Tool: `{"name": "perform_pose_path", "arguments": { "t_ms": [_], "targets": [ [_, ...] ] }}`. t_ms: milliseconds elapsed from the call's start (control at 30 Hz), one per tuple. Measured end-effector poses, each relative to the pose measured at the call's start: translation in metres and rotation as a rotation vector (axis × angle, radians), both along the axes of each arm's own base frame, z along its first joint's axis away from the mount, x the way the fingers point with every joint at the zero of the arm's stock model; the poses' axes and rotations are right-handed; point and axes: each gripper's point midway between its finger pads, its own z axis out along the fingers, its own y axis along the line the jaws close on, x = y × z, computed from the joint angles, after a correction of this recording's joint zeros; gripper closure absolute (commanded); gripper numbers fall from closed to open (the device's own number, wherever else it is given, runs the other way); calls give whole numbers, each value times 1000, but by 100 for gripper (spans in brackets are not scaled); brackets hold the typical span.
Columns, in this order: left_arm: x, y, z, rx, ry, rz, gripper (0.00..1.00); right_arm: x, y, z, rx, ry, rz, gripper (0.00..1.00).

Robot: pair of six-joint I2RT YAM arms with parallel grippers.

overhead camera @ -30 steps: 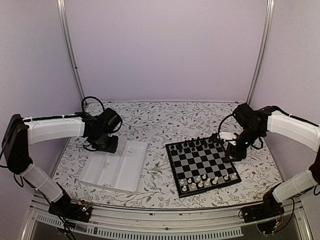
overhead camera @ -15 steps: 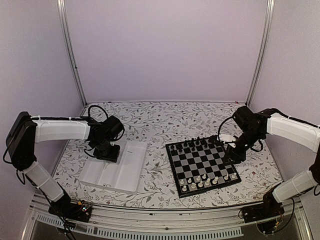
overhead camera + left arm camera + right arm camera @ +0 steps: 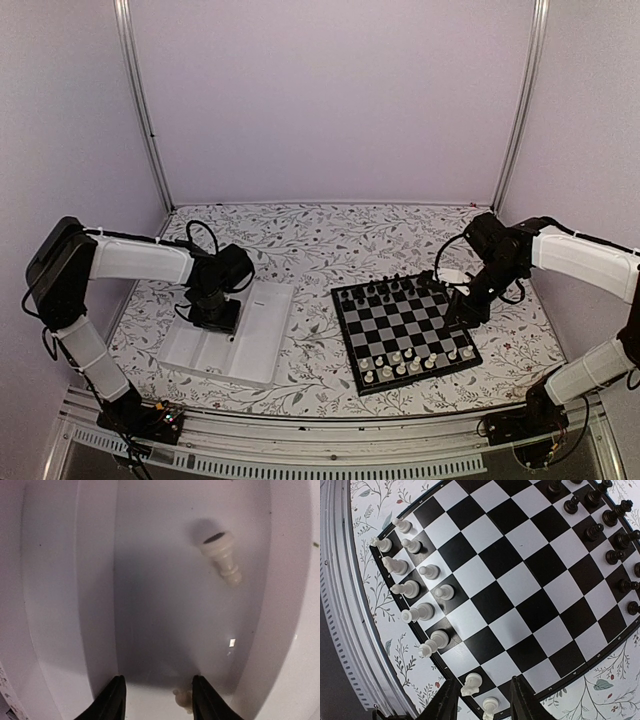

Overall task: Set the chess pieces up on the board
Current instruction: Pick up the chess piece from the storage box.

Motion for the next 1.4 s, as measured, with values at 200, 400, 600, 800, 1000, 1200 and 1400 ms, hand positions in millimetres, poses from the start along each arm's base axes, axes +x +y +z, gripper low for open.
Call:
{"name": "perform_pose_path", "arguments": {
  "t_ms": [200, 400, 600, 800, 1000, 1200, 1400],
  "targets": [
    [-1, -2, 0, -5, -3, 9, 52, 0, 1, 0, 3, 6, -6, 62],
    [-4, -4, 10, -4, -33, 28, 48, -1, 3, -3, 13, 25, -7, 62],
    [-3, -10, 24, -56, -81, 88, 49, -1, 4, -6, 13, 42, -9, 62],
    [-20, -19, 14, -94, -40, 128, 52, -2, 5, -8, 17, 47, -10, 62],
    [-40, -17, 2, -96, 19, 168, 56, -3, 7, -7, 28, 52, -7, 63],
    [-47, -18, -3, -106, 46, 188, 65, -4, 6, -8, 28, 56, -7, 63],
    [-48, -21, -5, -119, 54, 190, 68, -4, 7, -8, 28, 56, -6, 63]
  ]
}}
